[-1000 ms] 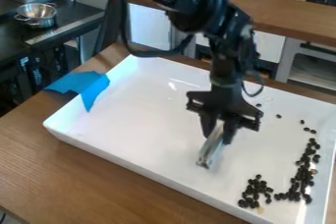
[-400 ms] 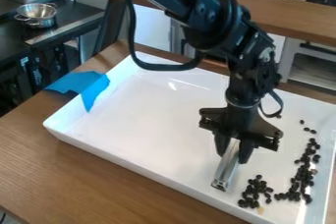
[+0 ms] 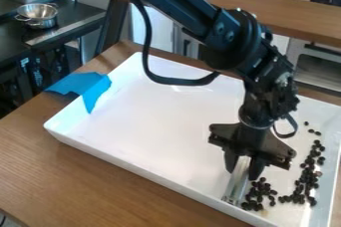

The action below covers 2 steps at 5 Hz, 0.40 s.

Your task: Sweep into pile

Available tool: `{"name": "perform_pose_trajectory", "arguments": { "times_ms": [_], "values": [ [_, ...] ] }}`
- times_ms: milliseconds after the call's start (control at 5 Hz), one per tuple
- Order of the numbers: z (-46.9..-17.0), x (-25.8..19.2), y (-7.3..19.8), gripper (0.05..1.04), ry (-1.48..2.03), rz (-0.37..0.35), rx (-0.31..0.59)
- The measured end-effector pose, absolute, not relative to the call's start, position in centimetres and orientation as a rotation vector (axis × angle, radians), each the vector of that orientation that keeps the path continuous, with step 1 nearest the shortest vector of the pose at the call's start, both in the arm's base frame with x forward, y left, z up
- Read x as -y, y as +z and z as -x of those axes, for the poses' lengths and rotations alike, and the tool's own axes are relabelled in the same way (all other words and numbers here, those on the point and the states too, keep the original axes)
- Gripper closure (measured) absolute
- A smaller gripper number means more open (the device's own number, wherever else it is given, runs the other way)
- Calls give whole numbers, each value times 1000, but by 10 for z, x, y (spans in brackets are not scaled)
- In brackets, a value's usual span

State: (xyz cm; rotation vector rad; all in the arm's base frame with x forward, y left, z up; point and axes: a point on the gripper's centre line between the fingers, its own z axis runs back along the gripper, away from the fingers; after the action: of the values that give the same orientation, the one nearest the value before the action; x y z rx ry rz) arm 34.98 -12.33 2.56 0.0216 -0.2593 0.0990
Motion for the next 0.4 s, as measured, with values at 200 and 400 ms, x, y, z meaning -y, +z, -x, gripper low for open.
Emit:
{"name": "perform_pose_trajectory", "arguments": {
  "times_ms": [200,400],
  "values": [
    [-346,132,24,715,98,-19,263],
    [-342,139,25,715,113,-4,251]
  ]
}}
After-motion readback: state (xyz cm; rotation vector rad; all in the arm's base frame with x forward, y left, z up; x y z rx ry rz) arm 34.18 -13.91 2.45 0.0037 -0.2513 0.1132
